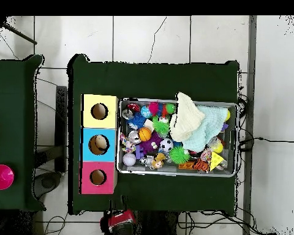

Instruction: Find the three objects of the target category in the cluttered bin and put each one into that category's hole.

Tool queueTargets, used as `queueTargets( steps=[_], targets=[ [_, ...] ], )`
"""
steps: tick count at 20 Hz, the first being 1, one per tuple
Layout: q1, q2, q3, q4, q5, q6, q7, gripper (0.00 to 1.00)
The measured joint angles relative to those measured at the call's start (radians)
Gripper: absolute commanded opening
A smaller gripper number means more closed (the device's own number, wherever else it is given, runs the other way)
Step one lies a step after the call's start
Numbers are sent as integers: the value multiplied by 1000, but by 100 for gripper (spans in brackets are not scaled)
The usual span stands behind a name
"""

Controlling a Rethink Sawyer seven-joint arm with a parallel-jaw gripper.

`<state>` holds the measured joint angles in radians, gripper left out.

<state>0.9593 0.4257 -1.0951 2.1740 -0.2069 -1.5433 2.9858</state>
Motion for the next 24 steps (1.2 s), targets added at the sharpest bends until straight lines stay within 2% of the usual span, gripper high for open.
queueTargets(
  steps=[1,3,5,6,8,9,10,11,12,14,15,19,24],
  targets=[
    [2,-7,1,-7,-43,9,8,100],
    [14,-32,8,-33,-210,55,52,100],
    [39,-75,20,-76,-496,157,168,100],
    [53,-102,24,-106,-674,238,282,100],
    [59,-127,22,-146,-812,320,420,100],
    [59,-133,23,-155,-837,335,451,100],
    [57,-148,23,-181,-909,385,558,100],
    [55,-154,23,-190,-935,404,603,100],
    [48,-167,23,-209,-985,438,700,100],
    [35,-181,23,-231,-1029,463,795,100],
    [16,-195,23,-253,-1069,478,879,100],
    [-24,-216,24,-293,-1124,480,961,100],
    [-70,-238,25,-357,-1184,480,966,100]
  ],
)
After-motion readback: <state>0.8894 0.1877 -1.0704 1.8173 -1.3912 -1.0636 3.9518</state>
